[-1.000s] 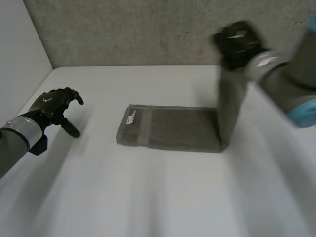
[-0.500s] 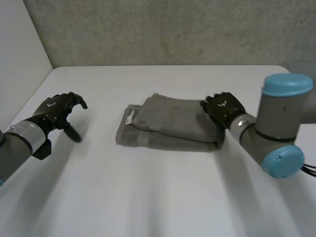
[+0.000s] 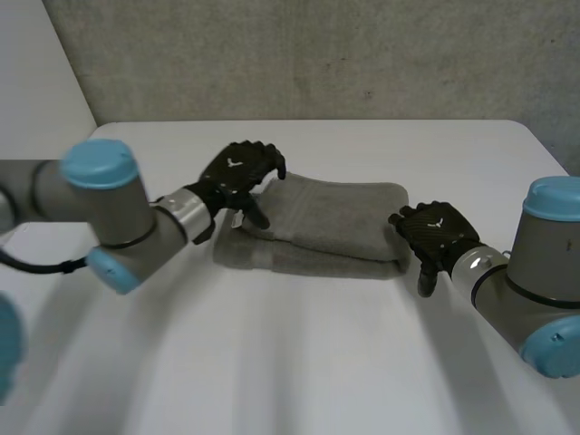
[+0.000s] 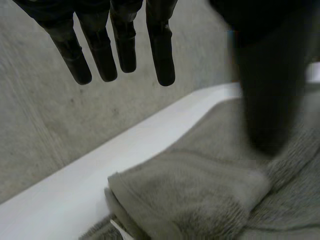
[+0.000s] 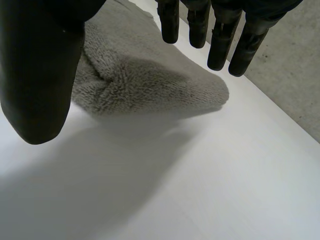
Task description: Fold the towel.
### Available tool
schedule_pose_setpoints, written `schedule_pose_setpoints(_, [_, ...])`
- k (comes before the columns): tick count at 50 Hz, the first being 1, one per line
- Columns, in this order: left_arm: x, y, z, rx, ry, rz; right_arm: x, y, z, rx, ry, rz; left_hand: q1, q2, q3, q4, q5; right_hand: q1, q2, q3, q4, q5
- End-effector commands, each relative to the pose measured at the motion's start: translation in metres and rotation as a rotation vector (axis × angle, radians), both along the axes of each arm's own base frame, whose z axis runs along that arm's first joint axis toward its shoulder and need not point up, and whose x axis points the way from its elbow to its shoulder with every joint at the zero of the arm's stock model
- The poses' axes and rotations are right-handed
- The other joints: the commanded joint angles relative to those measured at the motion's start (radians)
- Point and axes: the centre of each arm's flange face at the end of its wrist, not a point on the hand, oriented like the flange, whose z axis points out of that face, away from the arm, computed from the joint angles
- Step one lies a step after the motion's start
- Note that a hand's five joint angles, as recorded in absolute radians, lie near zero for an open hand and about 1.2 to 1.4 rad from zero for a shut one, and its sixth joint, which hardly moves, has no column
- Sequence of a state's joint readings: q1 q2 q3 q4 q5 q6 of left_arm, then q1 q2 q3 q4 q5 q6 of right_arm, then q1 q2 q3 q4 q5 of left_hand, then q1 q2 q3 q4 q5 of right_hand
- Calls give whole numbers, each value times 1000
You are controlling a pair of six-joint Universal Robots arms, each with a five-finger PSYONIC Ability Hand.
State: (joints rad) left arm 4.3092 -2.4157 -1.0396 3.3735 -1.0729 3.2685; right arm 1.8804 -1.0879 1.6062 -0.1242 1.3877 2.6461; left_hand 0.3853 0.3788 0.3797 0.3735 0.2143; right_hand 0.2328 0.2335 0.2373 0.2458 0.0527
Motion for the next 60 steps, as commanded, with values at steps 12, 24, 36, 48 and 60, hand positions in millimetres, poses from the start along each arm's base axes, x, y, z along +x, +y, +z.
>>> schedule_pose_setpoints(12, [-9,-9,-42,33,-257,5,-3,-1,-2,7,-4,4,16,23,22,28,13,-58,-59,-63,-71,-53])
schedule_pose_setpoints(24, [-7,-15,-46,-4,-261,63,-4,0,-5,19,-1,2,189,196,195,201,186,-58,-59,-63,-71,-53])
schedule_pose_setpoints(36, [-8,-18,-43,-19,-252,66,-4,0,-8,23,8,3,222,228,227,233,218,-58,-59,-63,-71,-53])
schedule_pose_setpoints(48, [-11,-25,-52,-28,-250,71,-4,0,-12,31,16,7,321,328,327,333,318,-58,-59,-63,-71,-53])
schedule_pose_setpoints(60, [-12,-24,-52,-31,-251,69,-5,-1,-11,28,15,3,963,969,968,975,959,-58,-59,-63,-71,-53])
